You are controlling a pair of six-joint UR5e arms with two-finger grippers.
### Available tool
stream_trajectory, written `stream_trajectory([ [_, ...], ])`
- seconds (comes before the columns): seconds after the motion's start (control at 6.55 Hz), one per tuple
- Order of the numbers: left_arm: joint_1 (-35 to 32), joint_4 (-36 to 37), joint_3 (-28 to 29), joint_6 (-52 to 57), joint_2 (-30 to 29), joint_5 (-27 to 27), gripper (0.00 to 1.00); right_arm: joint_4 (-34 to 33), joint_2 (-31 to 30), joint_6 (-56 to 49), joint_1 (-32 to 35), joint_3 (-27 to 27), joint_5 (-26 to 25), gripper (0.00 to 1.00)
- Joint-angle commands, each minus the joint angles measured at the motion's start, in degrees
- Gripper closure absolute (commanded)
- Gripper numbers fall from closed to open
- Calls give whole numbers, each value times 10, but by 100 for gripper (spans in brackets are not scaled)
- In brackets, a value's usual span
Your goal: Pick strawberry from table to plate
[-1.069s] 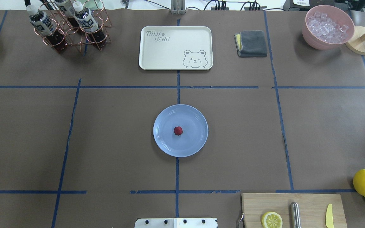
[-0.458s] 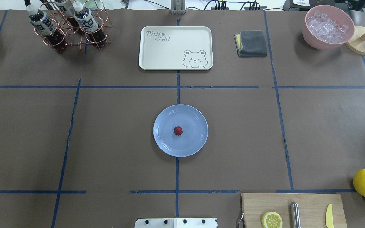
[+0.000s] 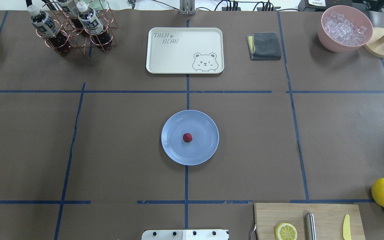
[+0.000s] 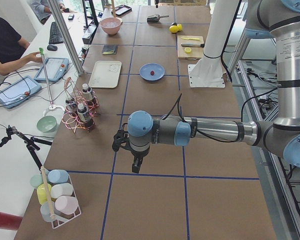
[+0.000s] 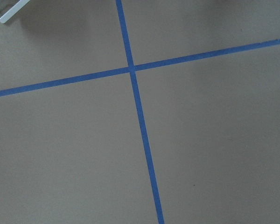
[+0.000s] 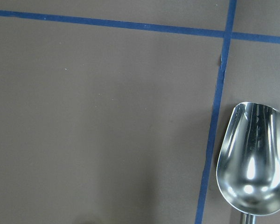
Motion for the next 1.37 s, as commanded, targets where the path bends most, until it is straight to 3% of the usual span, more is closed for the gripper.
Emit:
stream_trajectory([
  [0.0,-5,3,-6,0,7,60,0,4,-1,1,5,-6,5,0],
  [1.22,-2,6,-7,3,9,38,0,8,5,-1,5,1,-4,0],
])
